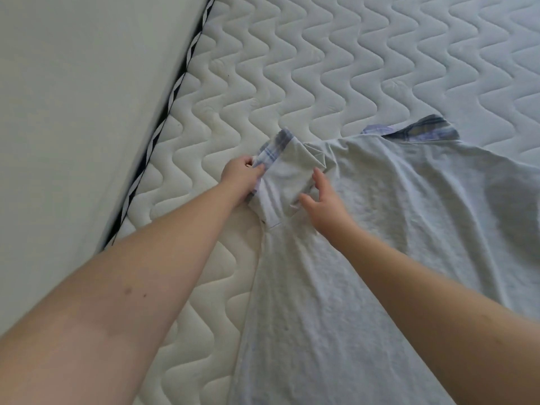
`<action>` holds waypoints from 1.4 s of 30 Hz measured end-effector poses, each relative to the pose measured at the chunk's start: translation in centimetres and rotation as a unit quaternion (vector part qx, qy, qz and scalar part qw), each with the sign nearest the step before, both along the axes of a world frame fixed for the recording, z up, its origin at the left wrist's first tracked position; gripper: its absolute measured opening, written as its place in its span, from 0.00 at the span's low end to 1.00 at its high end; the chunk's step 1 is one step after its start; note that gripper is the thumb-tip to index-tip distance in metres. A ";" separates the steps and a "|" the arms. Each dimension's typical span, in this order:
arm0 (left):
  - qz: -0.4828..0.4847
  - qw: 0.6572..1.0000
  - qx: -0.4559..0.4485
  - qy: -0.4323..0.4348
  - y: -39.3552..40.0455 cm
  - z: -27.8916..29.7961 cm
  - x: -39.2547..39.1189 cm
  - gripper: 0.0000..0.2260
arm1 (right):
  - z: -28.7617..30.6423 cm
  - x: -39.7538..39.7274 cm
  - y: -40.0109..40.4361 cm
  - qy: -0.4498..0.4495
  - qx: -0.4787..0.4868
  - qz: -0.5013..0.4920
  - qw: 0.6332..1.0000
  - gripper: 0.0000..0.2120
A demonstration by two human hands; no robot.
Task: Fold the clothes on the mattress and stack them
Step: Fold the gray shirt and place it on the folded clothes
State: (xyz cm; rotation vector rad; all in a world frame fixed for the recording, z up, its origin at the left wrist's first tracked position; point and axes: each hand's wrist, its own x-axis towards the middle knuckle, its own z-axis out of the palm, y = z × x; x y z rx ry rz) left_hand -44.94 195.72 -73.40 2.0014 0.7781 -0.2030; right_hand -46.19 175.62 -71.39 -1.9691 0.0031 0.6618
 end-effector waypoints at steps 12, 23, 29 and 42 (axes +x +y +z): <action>0.156 0.987 -0.030 0.028 3.8 -3.1 -9.3 0.12 | -3.4 2.5 3.7 -0.086 -0.234 0.205 0.946 0.31; 0.074 0.969 -0.234 0.036 2.8 -3.2 -8.1 0.19 | -5.1 6.2 3.0 -0.154 -0.278 0.240 0.917 0.24; 0.104 0.969 -0.224 0.023 2.6 -4.1 -8.4 0.15 | -3.6 9.2 3.2 -0.252 -0.325 0.138 0.901 0.24; 0.225 0.935 -0.275 0.004 2.7 -4.6 -7.4 0.11 | -2.7 12.9 5.5 -0.280 -0.386 0.127 0.870 0.07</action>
